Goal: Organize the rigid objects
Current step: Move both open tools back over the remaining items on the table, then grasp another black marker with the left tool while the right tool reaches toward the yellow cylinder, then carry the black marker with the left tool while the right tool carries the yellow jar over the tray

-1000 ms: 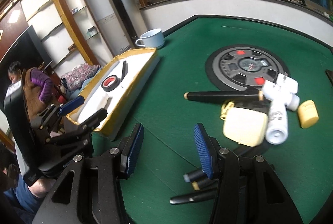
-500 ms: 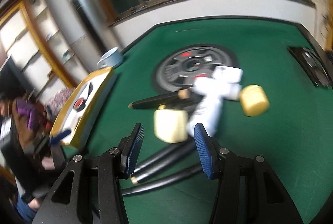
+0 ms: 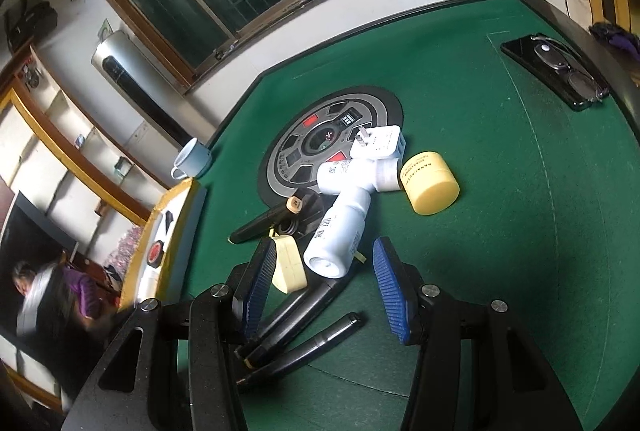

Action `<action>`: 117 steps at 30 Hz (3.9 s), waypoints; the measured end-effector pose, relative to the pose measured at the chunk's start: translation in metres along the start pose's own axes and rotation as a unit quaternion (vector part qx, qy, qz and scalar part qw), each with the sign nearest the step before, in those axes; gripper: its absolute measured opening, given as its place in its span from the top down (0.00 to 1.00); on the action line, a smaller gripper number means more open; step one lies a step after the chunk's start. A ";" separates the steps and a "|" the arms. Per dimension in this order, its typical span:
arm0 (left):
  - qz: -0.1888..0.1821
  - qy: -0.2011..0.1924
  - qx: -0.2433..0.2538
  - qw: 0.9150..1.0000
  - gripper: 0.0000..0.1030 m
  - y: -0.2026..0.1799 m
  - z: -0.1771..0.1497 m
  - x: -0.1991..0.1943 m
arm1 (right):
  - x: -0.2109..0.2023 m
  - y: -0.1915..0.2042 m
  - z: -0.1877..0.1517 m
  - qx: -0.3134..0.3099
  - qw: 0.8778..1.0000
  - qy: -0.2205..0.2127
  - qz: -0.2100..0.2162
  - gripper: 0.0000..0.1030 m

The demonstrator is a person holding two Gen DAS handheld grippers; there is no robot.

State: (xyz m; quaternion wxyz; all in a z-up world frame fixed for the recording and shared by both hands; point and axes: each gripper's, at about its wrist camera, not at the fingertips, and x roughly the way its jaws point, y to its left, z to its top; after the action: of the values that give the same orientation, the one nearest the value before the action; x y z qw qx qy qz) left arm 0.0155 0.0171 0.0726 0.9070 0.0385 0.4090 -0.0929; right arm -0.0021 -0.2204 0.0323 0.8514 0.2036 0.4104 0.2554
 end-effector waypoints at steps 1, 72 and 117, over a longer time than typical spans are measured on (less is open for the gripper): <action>0.015 0.004 0.009 1.000 0.36 0.006 0.007 0.005 | 0.002 0.000 0.000 0.001 1.000 0.004 0.003 0.56; 0.061 -0.059 -0.103 0.991 0.88 0.035 -0.065 -0.031 | 0.015 0.049 0.012 -0.145 0.986 -0.036 -0.079 0.64; 0.202 -0.141 -0.209 0.946 0.88 0.159 -0.122 -0.091 | 0.105 0.249 -0.089 -0.290 0.956 0.040 0.030 0.64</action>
State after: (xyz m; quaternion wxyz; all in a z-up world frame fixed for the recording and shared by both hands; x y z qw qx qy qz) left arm -0.1012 0.2033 0.0589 0.9428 -0.0835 0.2706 0.1757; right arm -0.0840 0.0513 0.0567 0.8486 -0.0505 0.3463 0.3966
